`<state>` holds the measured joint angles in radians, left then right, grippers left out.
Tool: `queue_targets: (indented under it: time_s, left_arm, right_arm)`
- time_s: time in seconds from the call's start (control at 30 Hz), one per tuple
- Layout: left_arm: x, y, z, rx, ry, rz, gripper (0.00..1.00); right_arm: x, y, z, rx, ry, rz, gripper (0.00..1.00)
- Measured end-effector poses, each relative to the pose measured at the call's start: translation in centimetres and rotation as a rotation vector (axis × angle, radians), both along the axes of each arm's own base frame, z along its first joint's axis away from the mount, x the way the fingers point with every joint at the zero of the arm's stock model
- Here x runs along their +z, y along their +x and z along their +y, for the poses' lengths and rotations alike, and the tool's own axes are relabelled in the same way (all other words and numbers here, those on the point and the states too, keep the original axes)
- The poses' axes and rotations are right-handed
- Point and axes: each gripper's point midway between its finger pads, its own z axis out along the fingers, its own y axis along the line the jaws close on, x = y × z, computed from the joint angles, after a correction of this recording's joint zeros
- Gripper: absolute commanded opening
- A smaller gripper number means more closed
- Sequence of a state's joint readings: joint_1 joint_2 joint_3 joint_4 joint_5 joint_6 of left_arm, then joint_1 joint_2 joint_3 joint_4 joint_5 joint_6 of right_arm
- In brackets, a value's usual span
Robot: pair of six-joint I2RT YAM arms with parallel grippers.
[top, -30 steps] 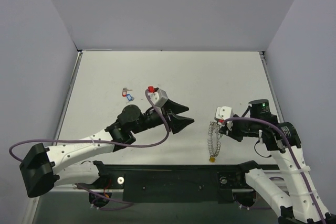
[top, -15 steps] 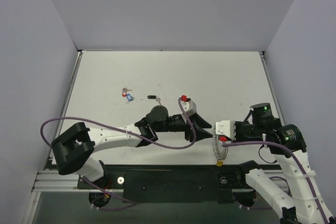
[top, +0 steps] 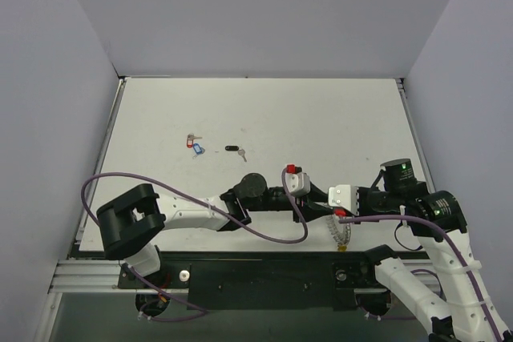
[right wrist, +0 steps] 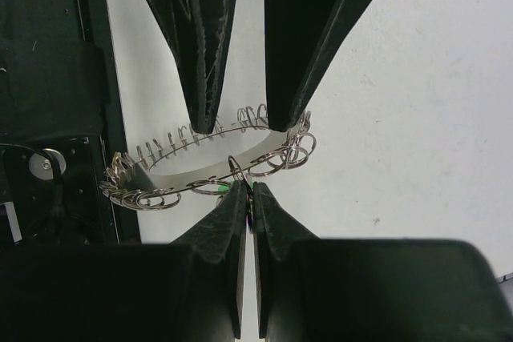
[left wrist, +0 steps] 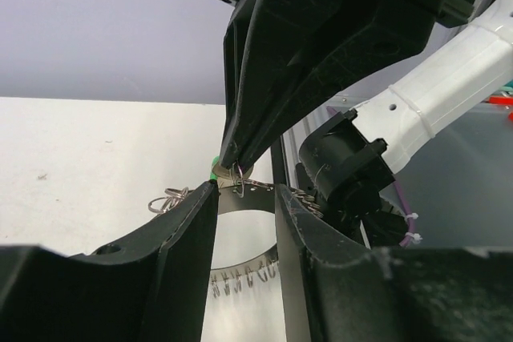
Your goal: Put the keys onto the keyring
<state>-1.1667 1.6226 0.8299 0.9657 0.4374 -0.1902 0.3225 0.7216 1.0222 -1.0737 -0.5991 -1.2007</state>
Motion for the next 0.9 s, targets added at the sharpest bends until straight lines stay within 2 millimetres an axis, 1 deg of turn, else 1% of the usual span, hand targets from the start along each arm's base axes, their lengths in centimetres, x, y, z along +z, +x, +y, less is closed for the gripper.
queue_targets:
  time_s: [0.2,0.37,0.57,0.6,0.73,0.9]
  left_arm:
    - [-0.7,0.0,-0.6,0.059,0.025,-0.028,0.43]
    - [-1.3,0.2,-1.1,0.091,0.042,-0.038,0.38]
    - [-1.4,0.7,-1.8,0.132,0.063,-0.059,0.36]
    - [-1.4,0.7,-1.8,0.137,0.068,-0.064,0.33]
    - [-1.8,0.8,-1.9,0.149,0.086,-0.072,0.29]
    - [-2.0,0.6,-2.1,0.151,0.106,-0.085,0.28]
  right_arm:
    - [-0.2,-0.1,0.2,-0.018,0.018,0.021,0.00]
    - [-0.1,-0.1,0.3,-0.030,0.031,0.030,0.00]
    - [-0.2,-0.1,0.4,-0.044,0.040,0.038,0.00]
    - [-0.2,-0.1,0.4,-0.045,0.040,0.041,0.00]
    - [-0.3,-0.1,0.4,-0.046,0.040,0.044,0.00]
    - [-0.3,0.0,0.4,-0.048,0.042,0.043,0.00]
